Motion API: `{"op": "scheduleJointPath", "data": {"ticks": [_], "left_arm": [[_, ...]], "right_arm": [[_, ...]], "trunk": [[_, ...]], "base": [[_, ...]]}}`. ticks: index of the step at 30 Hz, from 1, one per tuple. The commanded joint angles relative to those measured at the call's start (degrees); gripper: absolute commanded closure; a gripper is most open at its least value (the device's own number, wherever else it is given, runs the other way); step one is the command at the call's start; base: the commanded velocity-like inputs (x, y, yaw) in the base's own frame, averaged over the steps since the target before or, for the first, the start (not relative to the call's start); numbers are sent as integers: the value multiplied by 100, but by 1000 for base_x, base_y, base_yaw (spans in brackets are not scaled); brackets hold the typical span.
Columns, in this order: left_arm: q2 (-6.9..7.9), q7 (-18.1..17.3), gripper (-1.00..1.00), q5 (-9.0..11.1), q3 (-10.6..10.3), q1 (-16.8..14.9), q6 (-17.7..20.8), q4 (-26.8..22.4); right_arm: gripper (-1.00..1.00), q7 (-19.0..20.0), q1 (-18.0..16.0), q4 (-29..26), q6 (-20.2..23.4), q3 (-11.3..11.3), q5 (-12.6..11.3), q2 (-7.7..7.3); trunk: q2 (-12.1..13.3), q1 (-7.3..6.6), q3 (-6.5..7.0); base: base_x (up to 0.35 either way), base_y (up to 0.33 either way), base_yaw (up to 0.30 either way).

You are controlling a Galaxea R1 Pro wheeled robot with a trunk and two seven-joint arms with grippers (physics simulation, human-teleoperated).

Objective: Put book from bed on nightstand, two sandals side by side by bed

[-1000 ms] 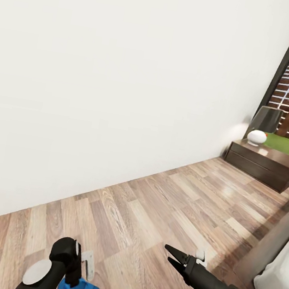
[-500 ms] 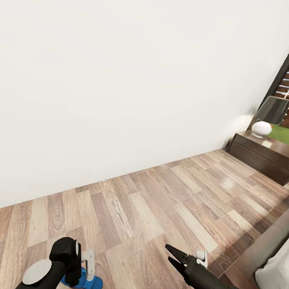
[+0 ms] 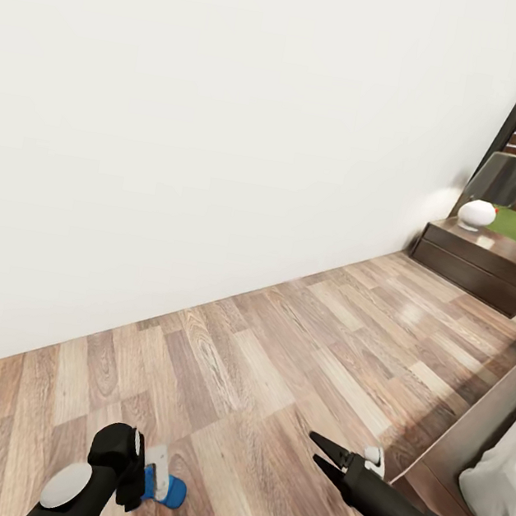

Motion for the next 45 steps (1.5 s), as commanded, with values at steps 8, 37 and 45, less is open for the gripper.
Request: {"op": "scheduleJointPath", "data": {"ticks": [8, 37, 45], "left_arm": [[0, -32, -100, -15, -7, -3, 52, -10], [6, -55, -100, -10, 2, -3, 44, -24], [7, -55, -100, -10, 2, -3, 43, -24]], "right_arm": [[-100, 36, -4, -2, 27, -57, 26, 1], [-100, 36, -4, -2, 28, -59, 26, 0], [-100, 36, -4, -2, 28, -59, 26, 0]], "trunk": [[-13, 19, -183], [-14, 22, -200], [-14, 22, -200]], "base": [[0, 0, 0], [-30, 29, -67], [-18, 16, 0]]}}
